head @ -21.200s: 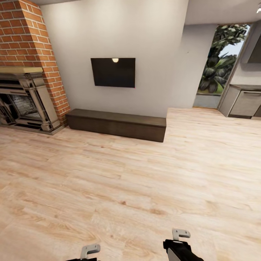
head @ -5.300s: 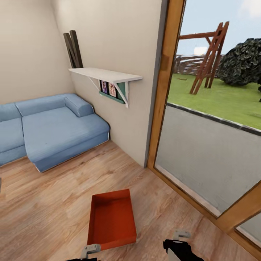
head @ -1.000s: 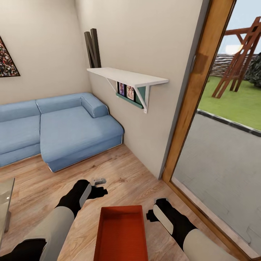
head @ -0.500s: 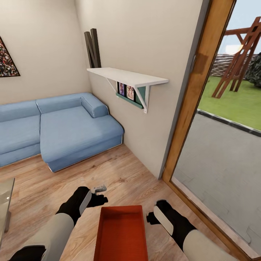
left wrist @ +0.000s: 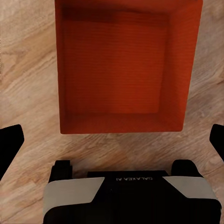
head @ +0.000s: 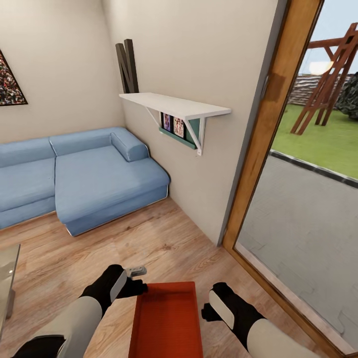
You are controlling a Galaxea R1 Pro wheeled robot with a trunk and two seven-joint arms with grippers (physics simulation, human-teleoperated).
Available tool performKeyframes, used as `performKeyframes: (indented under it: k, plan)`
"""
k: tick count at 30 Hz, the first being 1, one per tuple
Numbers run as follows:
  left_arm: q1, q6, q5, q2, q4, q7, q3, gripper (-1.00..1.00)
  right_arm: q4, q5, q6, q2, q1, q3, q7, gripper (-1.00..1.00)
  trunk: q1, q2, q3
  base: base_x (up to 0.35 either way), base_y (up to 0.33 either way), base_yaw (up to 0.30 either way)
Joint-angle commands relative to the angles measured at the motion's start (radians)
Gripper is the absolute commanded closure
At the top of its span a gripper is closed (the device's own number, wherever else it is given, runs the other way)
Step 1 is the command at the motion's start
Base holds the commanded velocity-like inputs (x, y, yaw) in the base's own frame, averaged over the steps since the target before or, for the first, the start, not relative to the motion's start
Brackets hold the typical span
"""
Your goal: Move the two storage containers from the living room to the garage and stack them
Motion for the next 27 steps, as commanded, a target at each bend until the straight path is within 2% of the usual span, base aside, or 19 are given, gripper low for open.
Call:
performKeyframes:
  k: [1, 27]
  plan:
    - [0.0, 0.005, 0.003, 0.0, -0.001, 0.001, 0.006, -1.0, -0.001, -0.01, 0.002, 0.0, -0.001, 0.005, -0.009, -1.0, 0.0, -0.001, -0.001, 0.0, 0.0, 0.0]
    - [0.0, 0.005, 0.0, 0.002, -0.001, 0.0, 0.005, -1.0, -0.011, -0.01, 0.001, 0.0, -0.001, 0.0, -0.008, -1.0, 0.0, -0.001, -0.001, 0.0, 0.0, 0.0]
